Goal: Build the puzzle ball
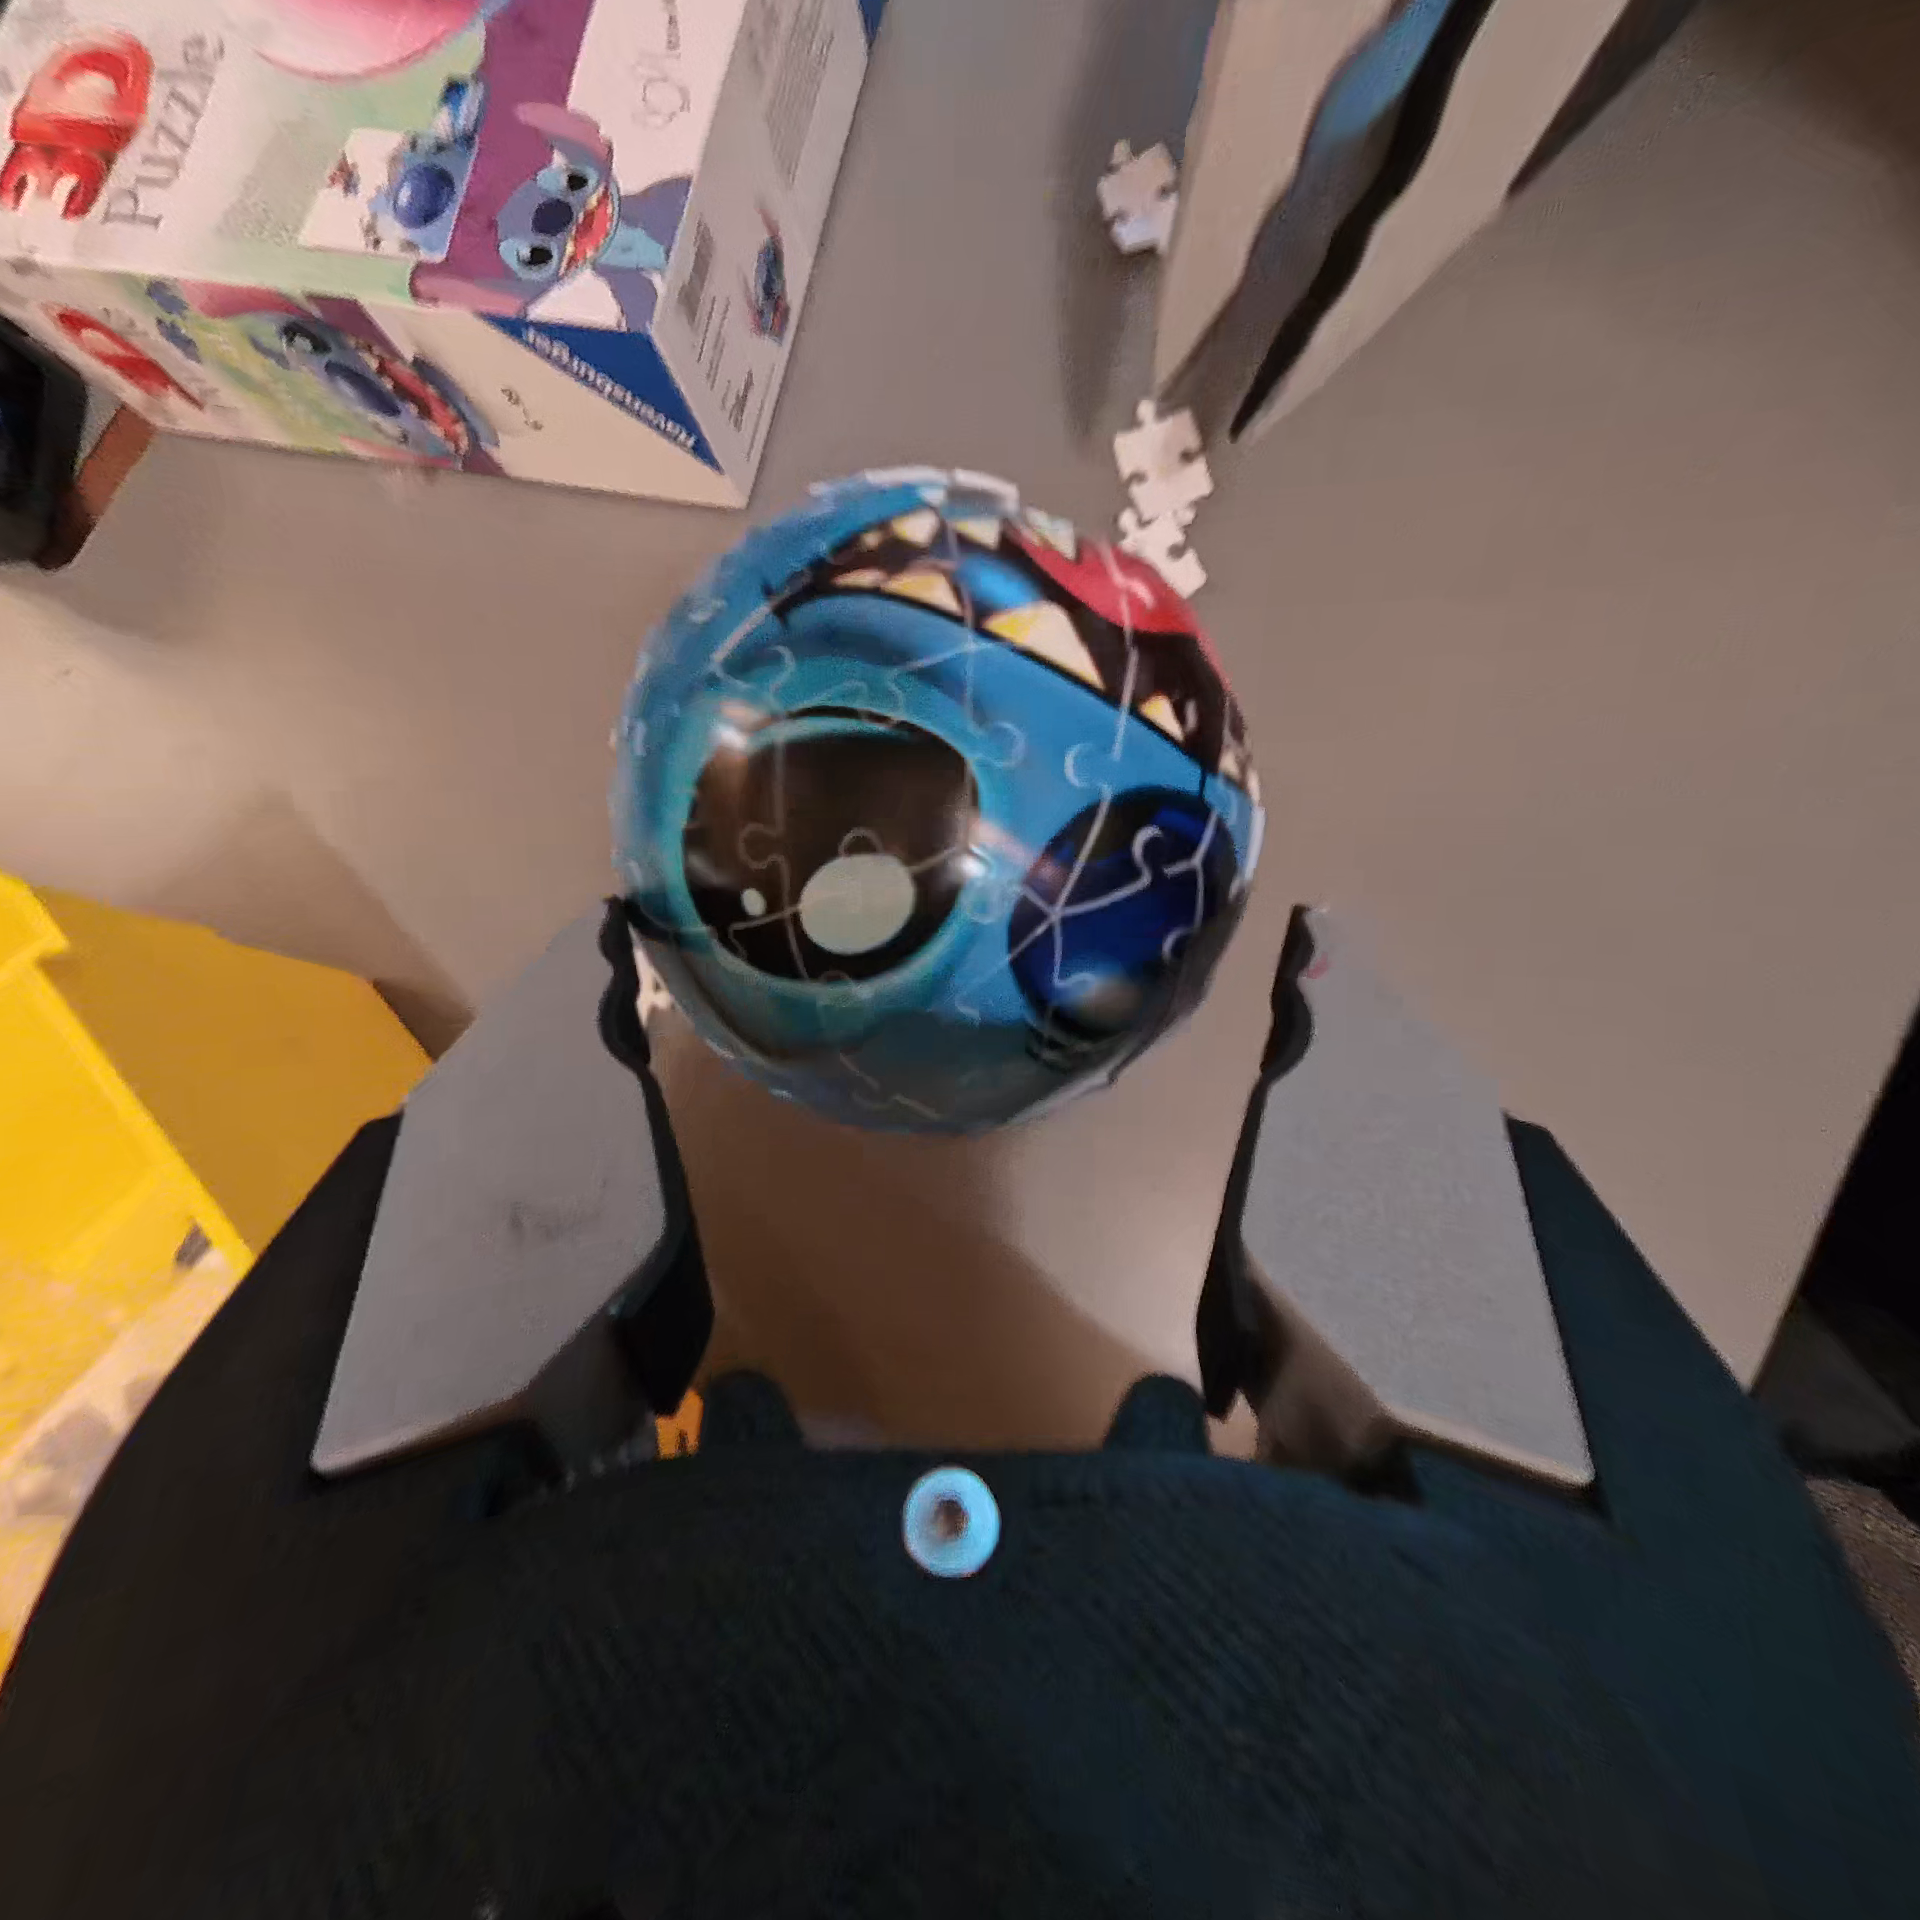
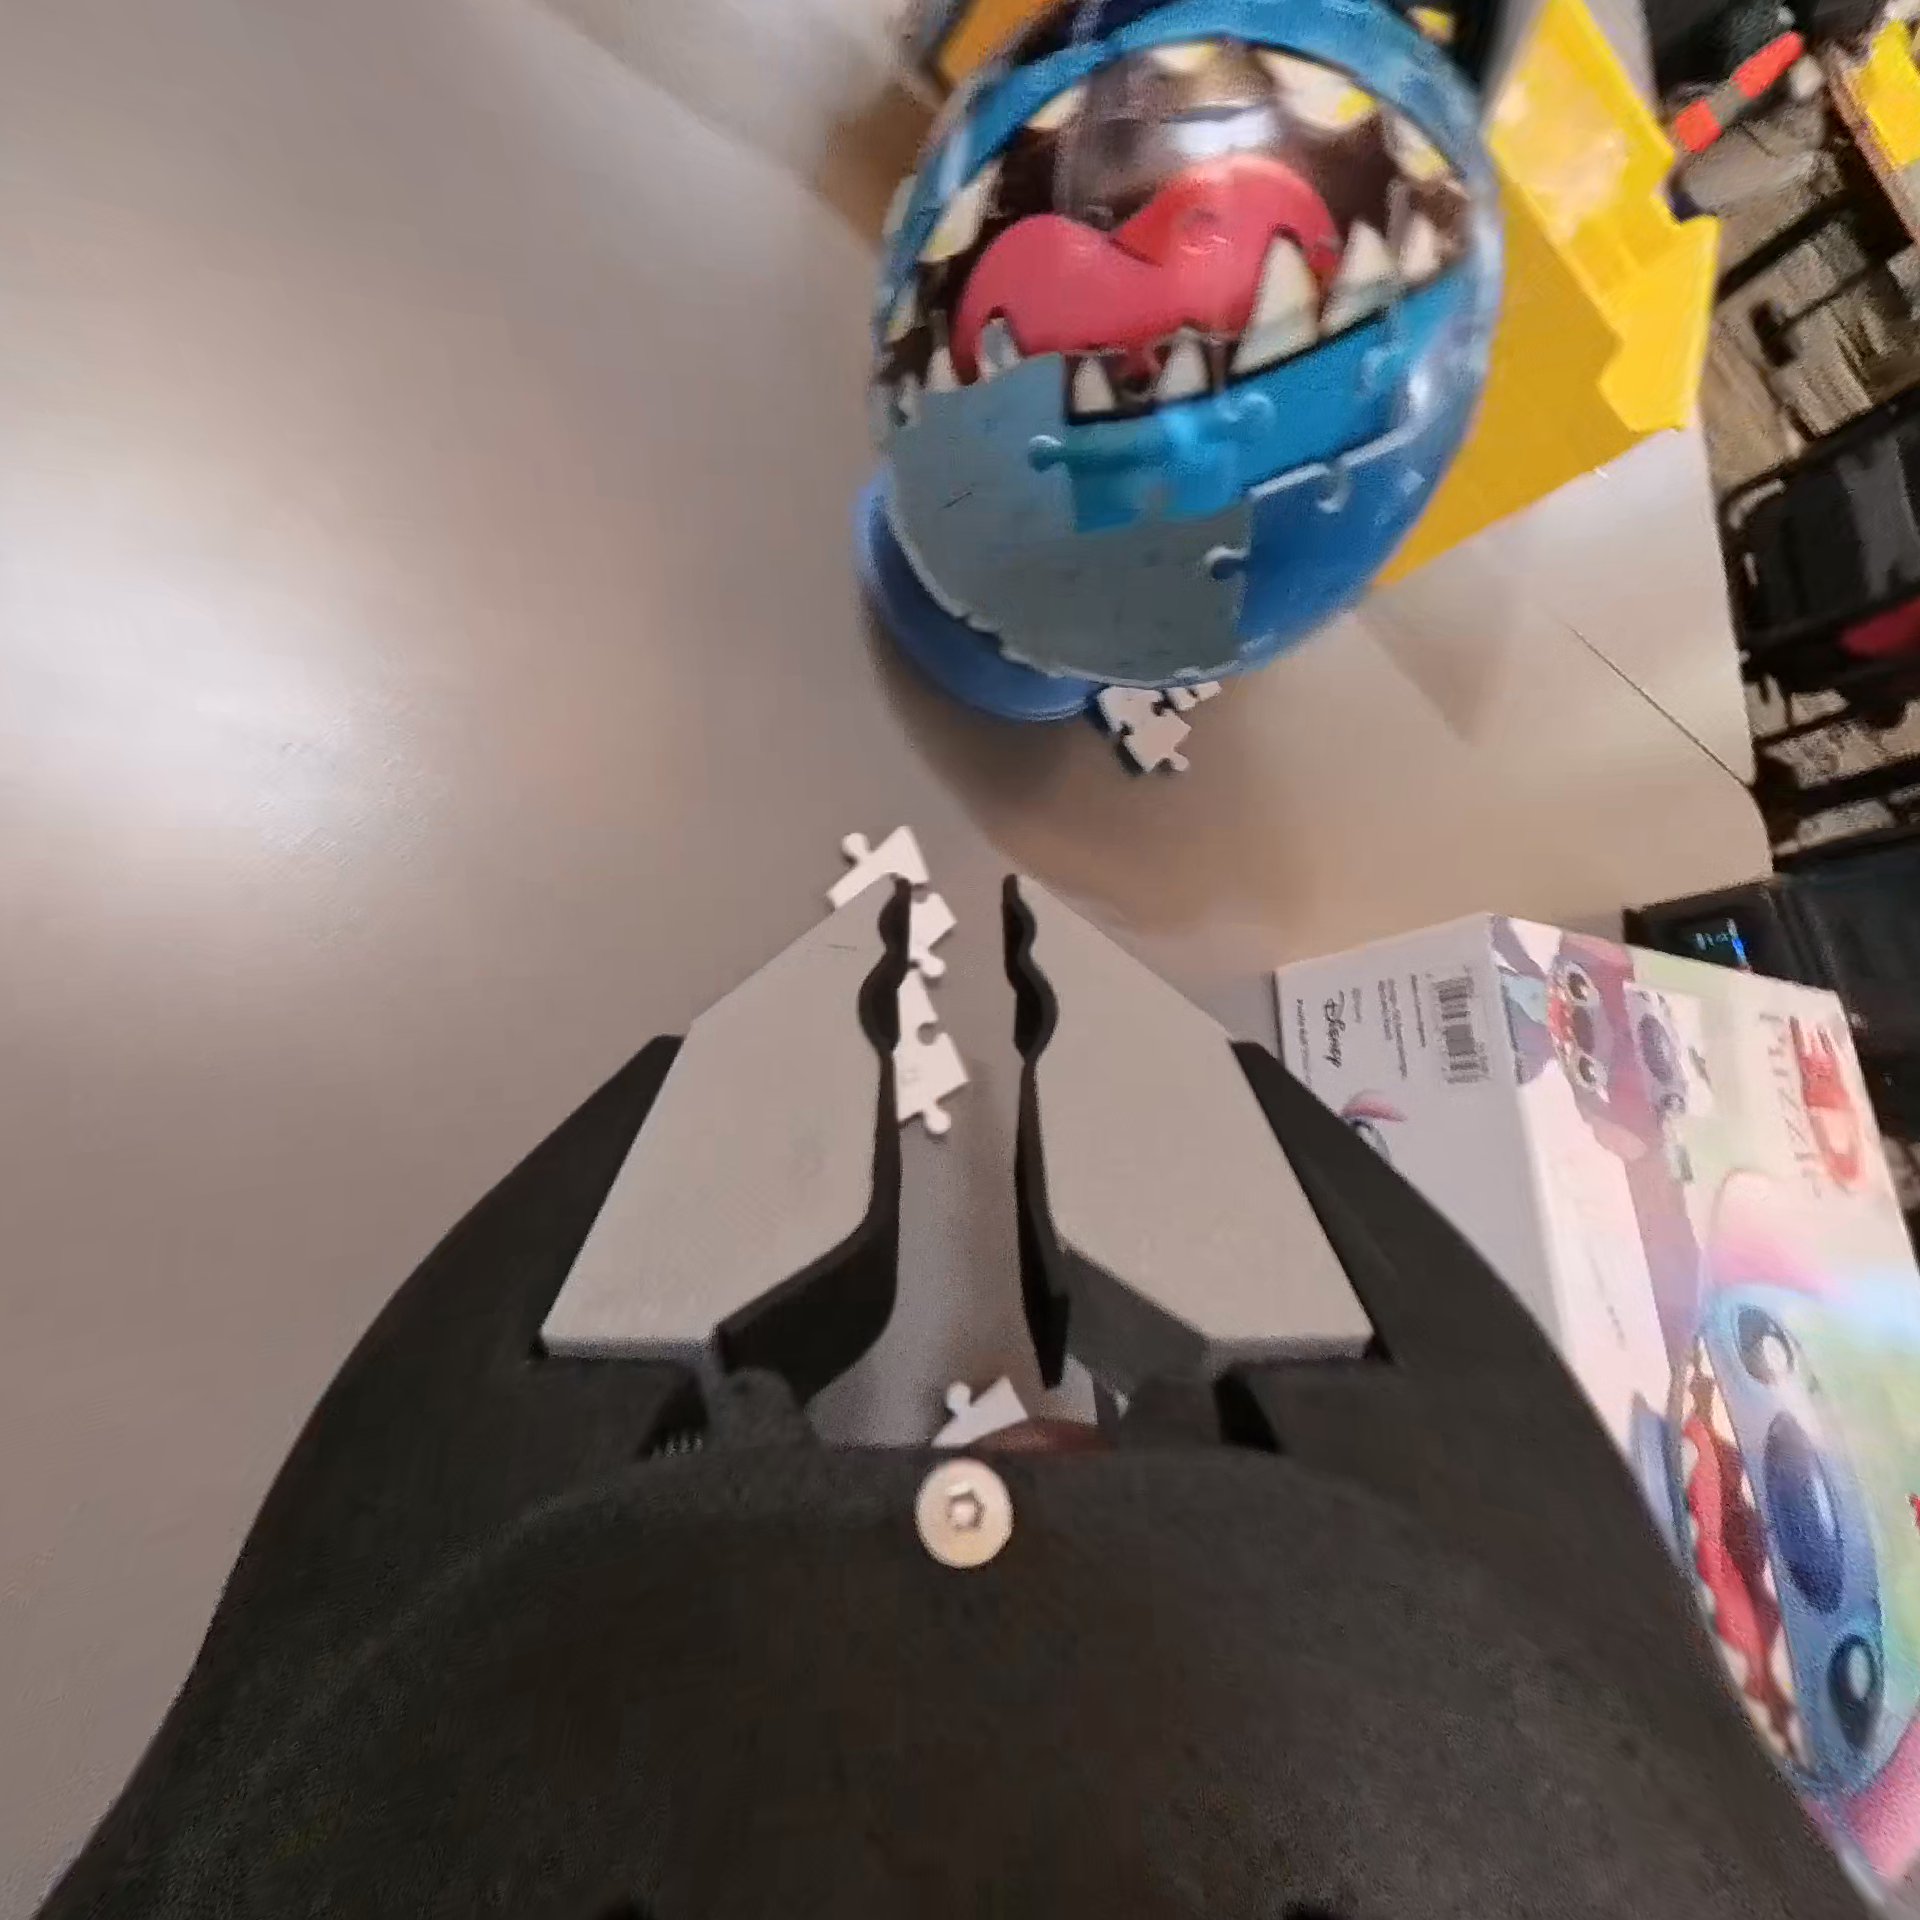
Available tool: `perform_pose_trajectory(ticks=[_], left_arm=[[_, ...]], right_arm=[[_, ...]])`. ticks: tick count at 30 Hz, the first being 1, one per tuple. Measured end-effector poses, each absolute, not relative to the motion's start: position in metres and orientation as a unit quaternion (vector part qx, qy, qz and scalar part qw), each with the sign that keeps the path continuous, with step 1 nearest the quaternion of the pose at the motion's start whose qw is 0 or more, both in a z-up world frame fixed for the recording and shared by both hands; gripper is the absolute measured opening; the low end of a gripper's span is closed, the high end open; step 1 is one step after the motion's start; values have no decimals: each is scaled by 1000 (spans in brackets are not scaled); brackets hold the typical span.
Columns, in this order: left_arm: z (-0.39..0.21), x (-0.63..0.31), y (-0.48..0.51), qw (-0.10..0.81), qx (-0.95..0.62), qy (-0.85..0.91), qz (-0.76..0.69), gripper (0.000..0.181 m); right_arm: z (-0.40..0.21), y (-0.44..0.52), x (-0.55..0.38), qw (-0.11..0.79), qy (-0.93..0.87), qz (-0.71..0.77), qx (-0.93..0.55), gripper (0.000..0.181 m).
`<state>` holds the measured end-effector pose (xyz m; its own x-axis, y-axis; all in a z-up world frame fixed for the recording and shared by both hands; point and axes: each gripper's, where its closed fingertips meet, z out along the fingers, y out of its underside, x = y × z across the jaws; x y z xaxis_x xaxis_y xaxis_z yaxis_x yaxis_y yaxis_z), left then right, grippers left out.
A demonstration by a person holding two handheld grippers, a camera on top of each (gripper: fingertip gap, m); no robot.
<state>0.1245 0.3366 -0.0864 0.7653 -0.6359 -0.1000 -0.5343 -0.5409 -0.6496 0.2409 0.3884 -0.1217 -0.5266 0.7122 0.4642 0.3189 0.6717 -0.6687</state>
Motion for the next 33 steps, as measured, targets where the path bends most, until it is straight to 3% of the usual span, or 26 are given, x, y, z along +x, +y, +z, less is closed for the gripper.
perform_pose_trajectory(ticks=[3, 9, 12, 16, 21, 26, 33], left_arm=[[-106, 120, 325, 343, -885, 313, -30, 125], [-131, 136, 287, 387, -889, 239, -41, 117], [-114, 137, 277, 440, -872, 209, -57, 112], [-62, 114, 302, 491, -847, 196, -49, 118], [-47, 110, 344, 435, -850, 286, -81, 126], [-79, 122, 339, 327, -865, 328, -191, 118], [-98, 122, 310, 343, -881, 307, -110, 126]], right_arm=[[-111, 397, 235, 381, -811, 288, -338, 20], [-105, 400, 230, 335, -776, 341, -412, 27], [-103, 392, 230, 306, -760, 371, -438, 34], [-107, 368, 231, 249, -737, 426, -462, 48], [-113, 346, 223, 197, -690, 471, -513, 57], [-129, 328, 212, 161, -666, 482, -546, 56], [-127, 316, 191, 153, -658, 492, -550, 52]])
